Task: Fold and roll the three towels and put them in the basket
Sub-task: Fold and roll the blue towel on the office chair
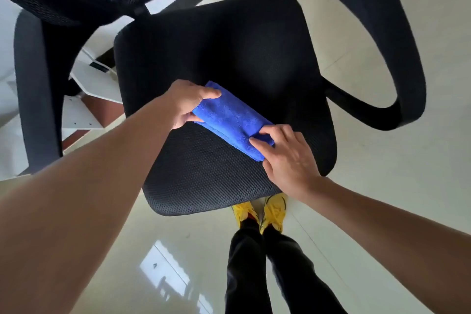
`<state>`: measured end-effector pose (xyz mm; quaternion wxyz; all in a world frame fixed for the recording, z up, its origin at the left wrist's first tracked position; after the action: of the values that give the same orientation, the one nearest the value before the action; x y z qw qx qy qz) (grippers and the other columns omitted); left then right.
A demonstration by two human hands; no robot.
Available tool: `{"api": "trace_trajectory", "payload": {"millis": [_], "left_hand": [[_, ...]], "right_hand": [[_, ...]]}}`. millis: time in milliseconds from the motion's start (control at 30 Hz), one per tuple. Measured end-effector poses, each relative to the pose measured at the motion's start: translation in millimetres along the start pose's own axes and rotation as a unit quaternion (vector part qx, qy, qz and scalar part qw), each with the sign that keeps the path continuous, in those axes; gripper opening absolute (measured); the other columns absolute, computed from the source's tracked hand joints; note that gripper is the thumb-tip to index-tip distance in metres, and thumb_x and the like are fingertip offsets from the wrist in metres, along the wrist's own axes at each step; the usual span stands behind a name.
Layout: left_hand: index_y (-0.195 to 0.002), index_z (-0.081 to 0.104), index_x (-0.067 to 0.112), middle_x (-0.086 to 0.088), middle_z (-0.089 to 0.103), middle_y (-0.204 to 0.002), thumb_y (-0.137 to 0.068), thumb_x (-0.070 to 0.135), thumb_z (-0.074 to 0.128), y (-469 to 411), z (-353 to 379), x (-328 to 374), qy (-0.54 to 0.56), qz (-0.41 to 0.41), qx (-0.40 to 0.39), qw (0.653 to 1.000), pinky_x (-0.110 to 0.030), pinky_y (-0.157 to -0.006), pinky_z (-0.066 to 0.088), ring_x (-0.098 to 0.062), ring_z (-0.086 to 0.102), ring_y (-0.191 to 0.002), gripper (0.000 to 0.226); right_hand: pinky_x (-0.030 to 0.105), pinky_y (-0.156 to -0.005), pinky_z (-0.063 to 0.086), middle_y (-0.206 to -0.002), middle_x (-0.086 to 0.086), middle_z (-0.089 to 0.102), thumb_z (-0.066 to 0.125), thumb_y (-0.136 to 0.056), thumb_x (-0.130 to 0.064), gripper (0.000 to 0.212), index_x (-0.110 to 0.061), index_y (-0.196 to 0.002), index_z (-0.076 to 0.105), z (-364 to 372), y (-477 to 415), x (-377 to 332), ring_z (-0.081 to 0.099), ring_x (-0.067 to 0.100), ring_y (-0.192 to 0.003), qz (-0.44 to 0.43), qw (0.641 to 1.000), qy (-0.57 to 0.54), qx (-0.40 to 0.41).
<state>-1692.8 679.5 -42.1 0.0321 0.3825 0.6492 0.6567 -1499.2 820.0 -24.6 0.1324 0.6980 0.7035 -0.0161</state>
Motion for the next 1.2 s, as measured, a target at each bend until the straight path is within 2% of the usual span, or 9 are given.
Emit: {"api": "trace_trajectory", "payload": {"millis": [100, 267, 333, 433, 500, 733, 967, 1067, 1200], "left_hand": [[-0.093, 0.058, 0.016, -0.014, 0.058, -0.117, -0.081, 0.002, 0.069, -4.5, 5.1, 3.9, 0.031, 0.03, 0.002, 0.999, -0.035, -0.072, 0.056, -0.029, 0.058, -0.108, 0.021], [-0.106, 0.054, 0.017, -0.011, 0.061, -0.098, -0.081, -0.003, 0.063, -7.6, 11.5, -7.8, -0.041, 0.148, 0.06, 0.986, -0.034, -0.076, 0.05, -0.021, 0.055, -0.087, 0.033], [-0.113, 0.051, 0.016, -0.008, 0.058, -0.094, -0.078, 0.002, 0.064, 2.7, 13.7, -7.2, -0.243, 0.298, 0.158, 0.909, -0.032, -0.071, 0.046, -0.02, 0.053, -0.084, 0.04], [-0.109, 0.058, 0.007, -0.015, 0.056, -0.097, -0.068, -0.004, 0.066, 20.1, 25.3, -13.4, -0.488, 0.464, 0.227, 0.703, -0.041, -0.071, 0.047, -0.034, 0.053, -0.088, 0.043], [-0.104, 0.062, 0.001, -0.018, 0.057, -0.088, -0.061, -0.011, 0.066, 21.7, 33.9, -22.7, -0.55, 0.489, 0.183, 0.652, -0.04, -0.057, 0.048, -0.038, 0.056, -0.078, 0.045], [-0.122, 0.052, 0.0, -0.021, 0.052, -0.108, -0.062, -0.009, 0.067, 3.4, 23.4, -45.1, -0.588, 0.428, 0.107, 0.678, -0.041, -0.068, 0.05, -0.039, 0.052, -0.097, 0.063], [-0.125, 0.051, 0.01, -0.01, 0.048, -0.112, -0.085, 0.007, 0.057, 7.3, 13.9, -29.6, -0.557, 0.434, 0.036, 0.707, -0.041, -0.076, 0.051, -0.027, 0.047, -0.103, 0.042], [-0.133, 0.05, 0.018, -0.013, 0.046, -0.13, -0.082, 0.026, 0.067, 12.6, 5.4, -14.0, -0.604, 0.465, 0.066, 0.644, -0.045, -0.095, 0.044, -0.031, 0.043, -0.12, 0.054], [-0.152, 0.015, 0.031, -0.003, 0.02, -0.158, -0.078, 0.041, 0.07, 1.6, 6.1, -5.0, -0.715, 0.379, 0.001, 0.588, -0.042, -0.114, 0.019, -0.023, 0.012, -0.147, 0.093]], "right_hand": [[0.041, -0.075, 0.046, -0.12, 0.008, 0.058, 0.061, -0.072, -0.015, 0.049, -0.016, -0.121, 0.063, -1.9, 0.3, 2.4, 0.055, 0.03, -0.104, -0.005, 1.0, 0.008, -0.004], [0.041, -0.075, 0.045, -0.123, 0.006, 0.058, 0.06, -0.076, -0.022, 0.047, -0.018, -0.123, 0.063, 7.5, 2.1, -0.5, 0.054, 0.029, -0.11, -0.011, 0.998, 0.035, -0.053], [0.041, -0.076, 0.044, -0.123, 0.006, 0.059, 0.055, -0.083, -0.028, 0.041, -0.018, -0.122, 0.064, 7.9, 3.5, -2.6, 0.054, 0.028, -0.11, -0.003, 0.998, 0.03, -0.052], [0.041, -0.073, 0.041, -0.107, 0.004, 0.062, 0.05, -0.091, -0.044, 0.037, -0.018, -0.104, 0.072, 3.4, -1.9, -10.2, 0.057, 0.028, -0.096, 0.012, 1.0, 0.014, -0.012], [0.04, -0.068, 0.04, -0.091, 0.004, 0.06, 0.054, -0.09, -0.046, 0.035, -0.016, -0.089, 0.071, 2.9, -8.3, -15.1, 0.055, 0.027, -0.083, 0.006, 1.0, 0.012, 0.006], [0.038, -0.061, 0.047, -0.084, 0.006, 0.055, 0.066, -0.087, -0.023, 0.011, -0.013, -0.088, 0.061, 38.5, -2.7, -10.6, 0.053, 0.027, -0.077, -0.013, 1.0, 0.005, -0.017], [0.041, -0.062, 0.047, -0.086, 0.007, 0.055, 0.043, -0.096, -0.033, 0.028, -0.011, -0.087, 0.059, 25.8, -12.1, -10.6, 0.053, 0.027, -0.08, 0.038, 0.997, -0.054, -0.039], [0.042, -0.065, 0.048, -0.094, 0.008, 0.058, 0.064, -0.087, -0.035, 0.025, -0.011, -0.096, 0.062, 7.4, -24.1, 3.1, 0.056, 0.029, -0.086, 0.087, 0.995, -0.056, -0.012], [0.04, -0.082, 0.044, -0.127, 0.006, 0.052, 0.067, -0.082, -0.047, 0.071, -0.015, -0.14, 0.04, 15.0, -27.6, 5.8, 0.052, 0.026, -0.11, 0.134, 0.986, -0.047, -0.082]]}}
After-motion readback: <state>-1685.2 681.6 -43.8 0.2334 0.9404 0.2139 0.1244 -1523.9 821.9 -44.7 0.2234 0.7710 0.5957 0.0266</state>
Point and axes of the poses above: each hand's wrist, its own y-axis away from the middle knuckle, its own z-axis out of the palm, x = y × z, the point moved 3 cm from there along -y, towards the middle knuckle
